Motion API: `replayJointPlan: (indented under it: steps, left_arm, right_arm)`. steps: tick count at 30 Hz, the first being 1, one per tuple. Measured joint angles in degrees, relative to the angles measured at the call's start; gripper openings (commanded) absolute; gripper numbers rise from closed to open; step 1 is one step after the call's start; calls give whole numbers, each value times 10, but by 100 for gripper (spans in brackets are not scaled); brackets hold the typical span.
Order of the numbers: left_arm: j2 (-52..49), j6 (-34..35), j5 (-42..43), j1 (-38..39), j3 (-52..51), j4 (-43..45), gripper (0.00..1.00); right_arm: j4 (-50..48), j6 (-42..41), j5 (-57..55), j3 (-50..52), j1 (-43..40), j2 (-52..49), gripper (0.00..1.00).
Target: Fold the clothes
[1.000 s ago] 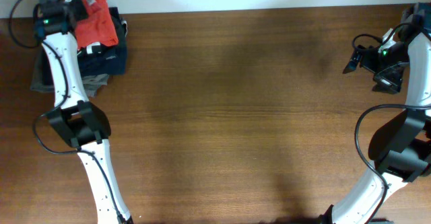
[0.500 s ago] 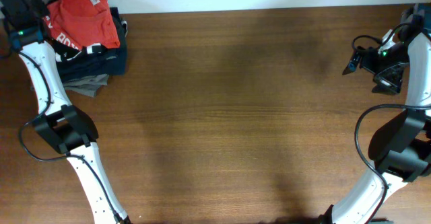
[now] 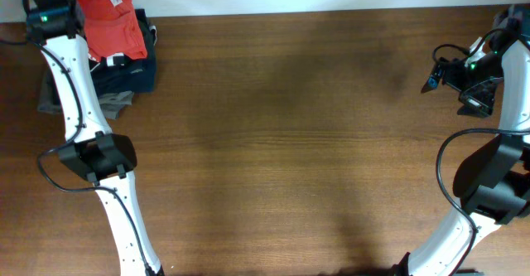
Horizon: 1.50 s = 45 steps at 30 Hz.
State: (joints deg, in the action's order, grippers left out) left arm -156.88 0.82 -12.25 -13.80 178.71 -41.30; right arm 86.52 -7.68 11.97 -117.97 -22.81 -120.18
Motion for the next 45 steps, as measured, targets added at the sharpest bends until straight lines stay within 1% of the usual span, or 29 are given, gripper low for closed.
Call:
replayJointPlan:
  steps: [3, 5, 12, 18, 23, 27, 29, 34, 39, 45]
  left_arm:
    - [19, 0, 0, 4, 1, -60, 6]
    - [20, 0, 0, 2, -2, -84, 6]
    - [7, 7, -1, -11, -64, -102, 5]
    - [-28, 8, -1, -19, -82, -53, 5]
    - [-73, 11, 0, -27, -82, 36, 5]
    - [-108, 18, 0, -39, -81, 114, 12]
    - [-121, 20, 0, -46, -78, 134, 13]
    - [-124, 24, -5, -56, -71, 137, 13]
    - [-125, 24, -22, -58, -36, 122, 12]
    - [-115, 24, -13, -59, -3, 120, 12]
  right_arm:
    - [-7, 0, 0, 0, 0, 0, 99]
    - [-9, 0, 0, 0, 0, 0, 99]
    - [-10, 0, 0, 0, 0, 0, 99]
    - [-10, 0, 0, 0, 0, 0, 99]
    - [-10, 0, 0, 0, 0, 0, 99]
    - [-4, -1, 0, 0, 0, 0, 99]
    - [2, 0, 0, 0, 0, 0, 99]
    - [11, -1, 0, 0, 0, 0, 99]
    - [11, 0, 0, 0, 0, 0, 99]
    - [11, 0, 0, 0, 0, 0, 99]
